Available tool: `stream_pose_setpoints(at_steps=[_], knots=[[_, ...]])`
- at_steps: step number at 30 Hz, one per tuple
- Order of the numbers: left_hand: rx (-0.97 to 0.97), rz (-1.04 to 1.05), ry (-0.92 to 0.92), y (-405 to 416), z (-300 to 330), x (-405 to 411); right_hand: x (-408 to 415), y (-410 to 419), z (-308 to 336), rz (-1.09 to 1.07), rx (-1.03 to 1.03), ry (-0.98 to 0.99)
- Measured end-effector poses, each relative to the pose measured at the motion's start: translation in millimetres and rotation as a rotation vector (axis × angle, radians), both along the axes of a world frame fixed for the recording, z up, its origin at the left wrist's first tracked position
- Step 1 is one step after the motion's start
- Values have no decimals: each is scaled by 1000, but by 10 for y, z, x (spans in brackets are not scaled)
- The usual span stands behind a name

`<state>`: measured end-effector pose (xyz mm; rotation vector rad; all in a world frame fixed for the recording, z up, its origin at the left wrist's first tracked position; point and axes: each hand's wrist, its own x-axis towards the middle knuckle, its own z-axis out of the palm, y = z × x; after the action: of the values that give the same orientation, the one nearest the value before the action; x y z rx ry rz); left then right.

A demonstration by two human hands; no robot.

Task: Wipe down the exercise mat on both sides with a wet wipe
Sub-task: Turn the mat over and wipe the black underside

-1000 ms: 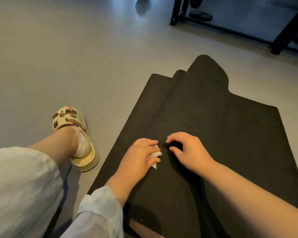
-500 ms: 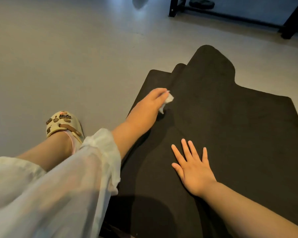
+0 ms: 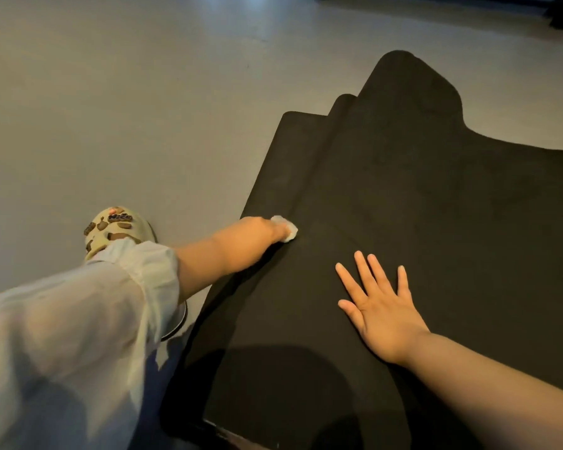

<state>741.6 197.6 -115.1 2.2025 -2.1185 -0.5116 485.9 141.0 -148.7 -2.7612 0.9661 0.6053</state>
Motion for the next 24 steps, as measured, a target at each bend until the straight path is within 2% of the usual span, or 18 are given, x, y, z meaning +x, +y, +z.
stream_pose_setpoints(at_steps=[2, 4, 5, 8, 11, 13, 17, 22, 24], knots=[[156, 42, 14, 210, 70, 47, -10, 11, -5, -5, 0, 2], [178, 115, 45, 318, 233, 153, -10, 11, -15, -11, 1, -2], [119, 141, 49, 291, 329, 199, -10, 9, -16, -12, 0, 0], [-252, 244, 83, 58, 562, 209, 1, 5, -13, -18, 11, 2], [-421, 170, 142, -273, 684, -69, 8, -9, -9, -21, 18, 12], [-356, 115, 143, -465, 601, -270, 5, -8, -11, -23, 16, 18], [10, 221, 283, -586, 270, -423, 21, -21, -12, -33, 33, 30], [70, 110, 169, -193, 50, -382, 34, -38, -3, -38, 58, 47], [106, 99, 186, -5, 54, -364, 40, -33, -1, -42, 61, 49]])
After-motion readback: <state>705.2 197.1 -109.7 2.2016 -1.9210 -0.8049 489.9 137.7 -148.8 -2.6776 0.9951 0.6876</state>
